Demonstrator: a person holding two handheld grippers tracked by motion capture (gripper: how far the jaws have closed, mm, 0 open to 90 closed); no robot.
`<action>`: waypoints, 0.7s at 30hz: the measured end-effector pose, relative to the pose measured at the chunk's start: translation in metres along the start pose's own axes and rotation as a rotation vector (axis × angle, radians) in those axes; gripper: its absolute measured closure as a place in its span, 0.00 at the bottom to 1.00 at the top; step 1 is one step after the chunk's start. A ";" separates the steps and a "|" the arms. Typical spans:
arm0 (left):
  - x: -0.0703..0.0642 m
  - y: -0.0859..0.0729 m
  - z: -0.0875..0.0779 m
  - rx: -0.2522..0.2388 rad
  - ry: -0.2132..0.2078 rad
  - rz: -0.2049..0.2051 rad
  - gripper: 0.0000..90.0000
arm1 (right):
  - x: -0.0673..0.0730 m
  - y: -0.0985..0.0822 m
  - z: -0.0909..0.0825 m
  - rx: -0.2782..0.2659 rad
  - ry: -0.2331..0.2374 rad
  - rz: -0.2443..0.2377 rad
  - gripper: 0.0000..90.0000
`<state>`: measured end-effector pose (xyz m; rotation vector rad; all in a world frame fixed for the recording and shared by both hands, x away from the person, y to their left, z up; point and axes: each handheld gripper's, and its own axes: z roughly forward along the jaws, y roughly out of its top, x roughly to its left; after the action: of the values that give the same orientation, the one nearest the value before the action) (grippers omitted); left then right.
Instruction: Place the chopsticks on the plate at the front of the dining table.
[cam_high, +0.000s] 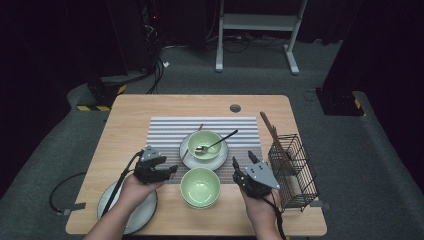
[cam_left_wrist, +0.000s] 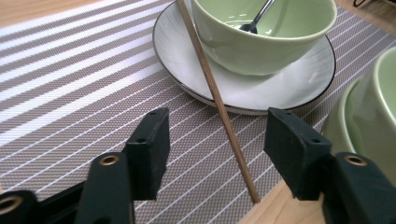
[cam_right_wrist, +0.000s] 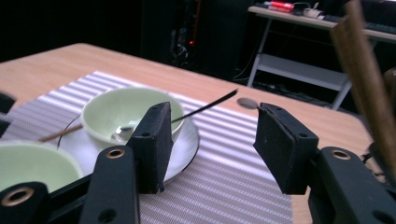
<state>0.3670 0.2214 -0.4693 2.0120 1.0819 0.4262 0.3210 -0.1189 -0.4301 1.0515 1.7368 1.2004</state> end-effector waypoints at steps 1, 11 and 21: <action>0.001 -0.001 -0.002 -0.004 -0.006 0.004 0.43 | -0.001 0.002 0.000 -0.002 -0.006 0.006 0.51; 0.007 -0.002 -0.006 -0.007 -0.010 -0.009 0.31 | -0.016 0.018 -0.003 -0.009 -0.065 0.024 0.52; 0.015 -0.005 -0.012 -0.004 -0.021 -0.025 0.22 | -0.024 0.040 -0.005 -0.018 -0.091 0.028 0.50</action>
<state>0.3659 0.2411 -0.4669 1.9934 1.0908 0.3931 0.3330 -0.1339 -0.3877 1.1060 1.6436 1.1656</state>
